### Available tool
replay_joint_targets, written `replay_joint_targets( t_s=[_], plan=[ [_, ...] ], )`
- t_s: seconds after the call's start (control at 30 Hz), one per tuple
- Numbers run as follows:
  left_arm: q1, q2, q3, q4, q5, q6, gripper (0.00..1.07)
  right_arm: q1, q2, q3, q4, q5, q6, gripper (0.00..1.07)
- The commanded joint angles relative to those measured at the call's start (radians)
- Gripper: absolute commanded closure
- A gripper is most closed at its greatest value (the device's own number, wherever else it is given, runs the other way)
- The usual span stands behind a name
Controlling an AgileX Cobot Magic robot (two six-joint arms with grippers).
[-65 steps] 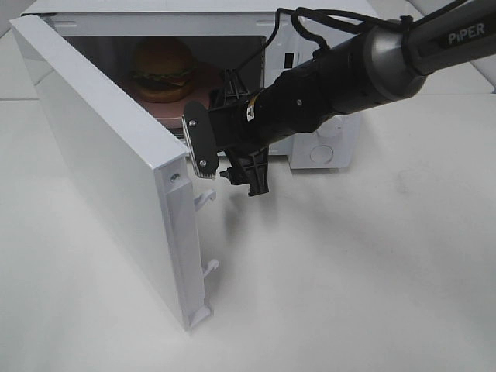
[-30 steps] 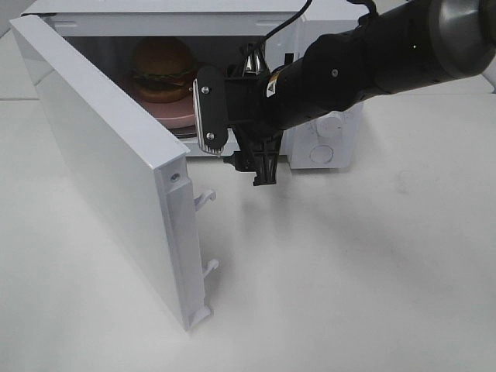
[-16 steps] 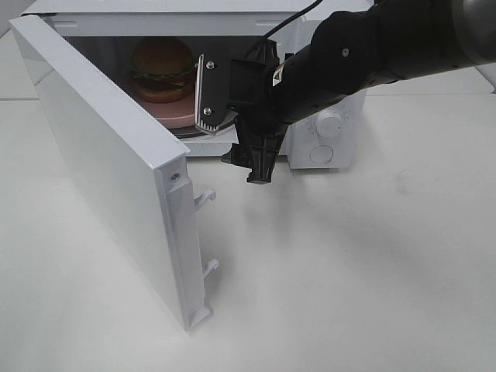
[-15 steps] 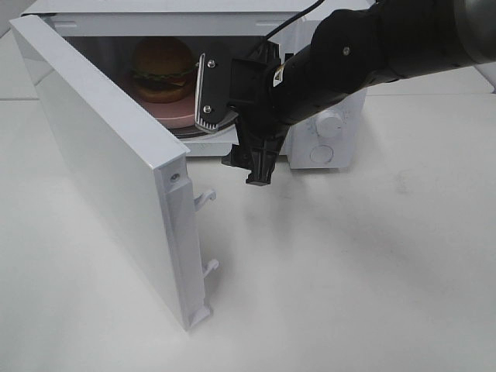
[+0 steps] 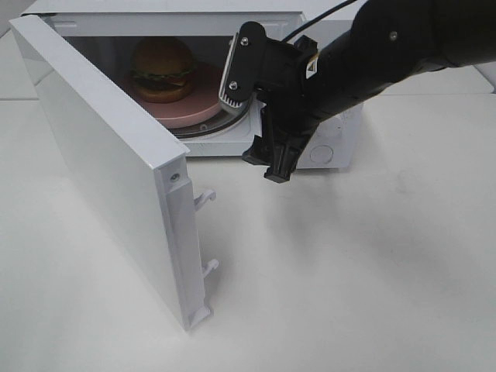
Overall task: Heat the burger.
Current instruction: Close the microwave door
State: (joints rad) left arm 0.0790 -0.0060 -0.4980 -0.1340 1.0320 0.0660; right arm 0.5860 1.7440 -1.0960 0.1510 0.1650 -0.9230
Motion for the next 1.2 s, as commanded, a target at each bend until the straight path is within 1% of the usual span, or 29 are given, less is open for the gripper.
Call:
replay_joint_targets(
  t_s=[0.03, 0.1, 0.13, 0.2, 0.23, 0.57, 0.67, 0.73, 0.77, 0.83, 0.87, 0.97, 1.03, 1.07, 1.13, 1.2],
  plan=[
    [0.002, -0.017, 0.002, -0.001, 0.001, -0.004, 0.06, -0.002, -0.062, 0.075, -0.002, 0.011, 0.05, 0.31],
    [0.002, -0.017, 0.002, -0.001, 0.001, -0.004, 0.06, 0.0, -0.074, 0.088, -0.002, 0.011, 0.057, 0.31],
    [0.002, -0.017, 0.002, -0.001, 0.001, -0.004, 0.06, 0.0, -0.1, 0.117, -0.002, 0.016, 0.081, 0.31],
    [0.002, -0.017, 0.002, -0.001, 0.001, -0.004, 0.06, 0.0, -0.111, 0.131, -0.002, 0.018, 0.091, 0.31],
    [0.002, -0.017, 0.002, -0.001, 0.001, -0.004, 0.06, 0.0, -0.142, 0.158, -0.002, 0.019, 0.117, 0.31],
    [0.002, -0.017, 0.002, -0.001, 0.001, -0.004, 0.06, 0.0, -0.258, 0.245, -0.006, 0.094, 0.244, 0.31],
    [0.002, -0.017, 0.002, -0.001, 0.001, -0.004, 0.06, 0.0, -0.328, 0.29, -0.011, 0.179, 0.36, 0.31],
    [0.002, -0.017, 0.002, -0.001, 0.001, -0.004, 0.06, 0.0, -0.342, 0.299, -0.012, 0.198, 0.383, 0.31],
    [0.002, -0.017, 0.002, -0.001, 0.001, -0.004, 0.06, 0.0, -0.378, 0.316, -0.014, 0.24, 0.441, 0.31],
    [0.002, -0.017, 0.002, -0.001, 0.001, -0.004, 0.06, 0.0, -0.393, 0.321, -0.014, 0.258, 0.466, 0.31],
    [0.002, -0.017, 0.002, -0.001, 0.001, -0.004, 0.06, 0.0, -0.43, 0.331, -0.017, 0.31, 0.531, 0.31],
    [0.002, -0.017, 0.002, -0.001, 0.001, -0.004, 0.06, 0.0, -0.448, 0.331, -0.028, 0.334, 0.557, 0.31],
    [0.002, -0.017, 0.002, -0.001, 0.001, -0.004, 0.06, 0.0, -0.514, 0.331, -0.09, 0.468, 0.712, 0.31],
    [0.002, -0.017, 0.002, -0.001, 0.001, -0.004, 0.06, 0.0, -0.514, 0.331, -0.09, 0.468, 0.712, 0.31],
    [0.002, -0.017, 0.002, -0.001, 0.001, -0.004, 0.06, 0.0, -0.563, 0.331, -0.135, 0.559, 0.785, 0.31],
    [0.002, -0.017, 0.002, -0.001, 0.001, -0.004, 0.06, 0.0, -0.582, 0.331, -0.151, 0.591, 0.809, 0.31]
  ],
)
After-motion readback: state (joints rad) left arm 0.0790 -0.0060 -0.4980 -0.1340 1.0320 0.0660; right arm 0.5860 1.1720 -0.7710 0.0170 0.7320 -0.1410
